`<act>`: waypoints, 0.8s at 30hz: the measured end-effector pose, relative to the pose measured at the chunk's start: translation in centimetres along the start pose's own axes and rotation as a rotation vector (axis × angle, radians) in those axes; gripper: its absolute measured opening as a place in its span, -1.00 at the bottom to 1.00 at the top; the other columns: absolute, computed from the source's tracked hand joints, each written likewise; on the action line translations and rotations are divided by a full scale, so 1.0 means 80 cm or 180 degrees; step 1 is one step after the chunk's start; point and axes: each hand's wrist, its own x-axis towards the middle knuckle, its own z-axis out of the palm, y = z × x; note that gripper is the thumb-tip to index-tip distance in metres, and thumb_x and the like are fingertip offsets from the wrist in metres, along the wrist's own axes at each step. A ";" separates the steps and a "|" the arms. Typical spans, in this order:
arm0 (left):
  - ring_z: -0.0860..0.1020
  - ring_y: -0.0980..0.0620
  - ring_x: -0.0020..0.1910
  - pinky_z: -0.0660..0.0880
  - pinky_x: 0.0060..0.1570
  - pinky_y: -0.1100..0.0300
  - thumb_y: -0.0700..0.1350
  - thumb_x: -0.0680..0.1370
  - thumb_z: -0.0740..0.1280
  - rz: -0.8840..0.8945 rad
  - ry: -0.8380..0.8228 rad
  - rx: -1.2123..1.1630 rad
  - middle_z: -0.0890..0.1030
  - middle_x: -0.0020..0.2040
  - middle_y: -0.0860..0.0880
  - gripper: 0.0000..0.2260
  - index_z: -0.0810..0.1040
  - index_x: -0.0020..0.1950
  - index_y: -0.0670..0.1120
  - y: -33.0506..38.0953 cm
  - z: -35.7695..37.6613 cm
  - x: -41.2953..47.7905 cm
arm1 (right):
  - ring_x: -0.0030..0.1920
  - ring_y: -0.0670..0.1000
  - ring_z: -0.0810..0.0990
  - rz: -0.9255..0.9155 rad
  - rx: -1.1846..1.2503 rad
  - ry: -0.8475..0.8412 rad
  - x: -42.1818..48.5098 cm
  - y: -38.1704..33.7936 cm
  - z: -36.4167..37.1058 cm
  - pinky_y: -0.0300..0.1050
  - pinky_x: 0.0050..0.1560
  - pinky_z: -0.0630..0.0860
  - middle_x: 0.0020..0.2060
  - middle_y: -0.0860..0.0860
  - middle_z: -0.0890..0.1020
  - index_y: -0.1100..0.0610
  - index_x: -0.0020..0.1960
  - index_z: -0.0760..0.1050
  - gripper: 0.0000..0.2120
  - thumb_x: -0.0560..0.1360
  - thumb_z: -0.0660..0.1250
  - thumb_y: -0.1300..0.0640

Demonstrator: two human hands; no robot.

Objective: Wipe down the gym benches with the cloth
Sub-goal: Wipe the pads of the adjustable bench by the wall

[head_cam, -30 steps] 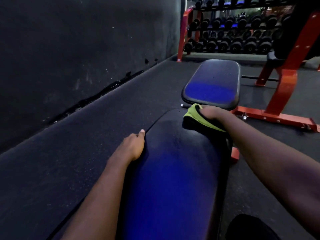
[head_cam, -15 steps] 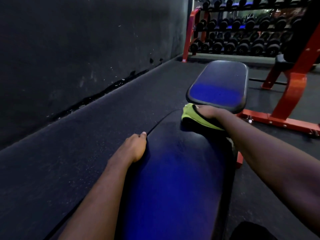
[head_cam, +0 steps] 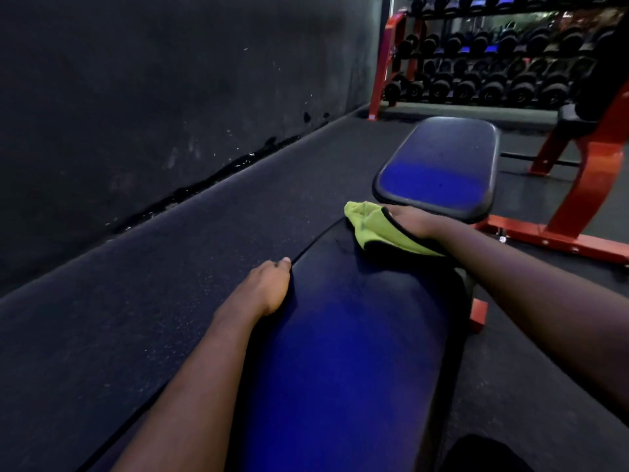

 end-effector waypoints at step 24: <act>0.30 -0.17 0.46 0.20 0.41 -0.03 0.11 0.68 -0.04 0.0021 0.0064 0.0007 0.27 0.52 -0.22 -0.49 0.24 0.53 -0.17 0.004 0.002 -0.003 | 0.48 0.07 0.33 0.0126 -0.0483 -0.0214 0.041 -0.054 0.016 0.14 0.51 0.14 0.48 -0.03 0.39 -0.11 0.48 0.34 -0.55 0.66 0.01 -0.19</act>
